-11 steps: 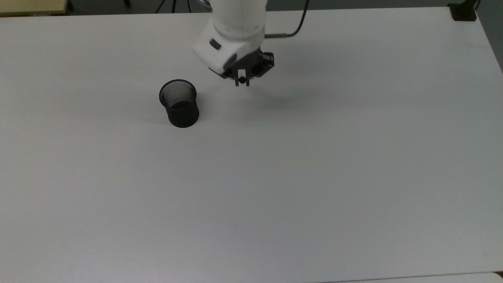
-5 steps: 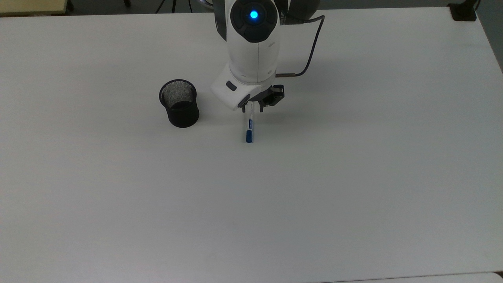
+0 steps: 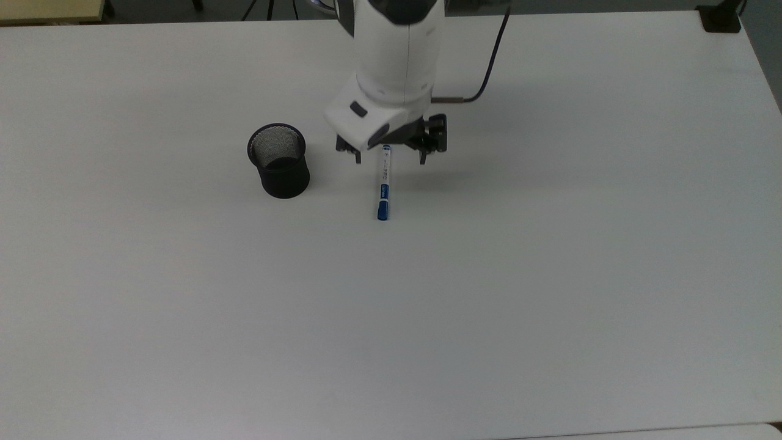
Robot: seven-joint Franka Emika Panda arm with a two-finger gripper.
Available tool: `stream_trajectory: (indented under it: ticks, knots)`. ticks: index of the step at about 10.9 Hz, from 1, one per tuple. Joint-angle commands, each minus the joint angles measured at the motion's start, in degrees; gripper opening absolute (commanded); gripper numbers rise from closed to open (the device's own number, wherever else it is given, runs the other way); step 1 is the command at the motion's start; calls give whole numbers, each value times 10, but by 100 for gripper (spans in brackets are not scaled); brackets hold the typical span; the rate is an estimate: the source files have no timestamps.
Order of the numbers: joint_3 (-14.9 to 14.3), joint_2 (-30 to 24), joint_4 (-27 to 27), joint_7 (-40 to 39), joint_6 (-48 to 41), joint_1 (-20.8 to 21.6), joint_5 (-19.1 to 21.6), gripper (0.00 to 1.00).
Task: Remove the marker
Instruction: 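Open the gripper, release the marker, and raise the gripper away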
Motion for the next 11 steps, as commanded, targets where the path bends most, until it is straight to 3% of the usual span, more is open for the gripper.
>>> stream_trajectory:
  ticks: [1, 5, 11]
  knots:
    - [-7, -92, -15, 18, -76, 3, -26, 100]
    - [-9, -203, -52, 6, -109, -27, -26, 100]
    - [-10, -206, -50, -11, -122, -49, -18, 100]
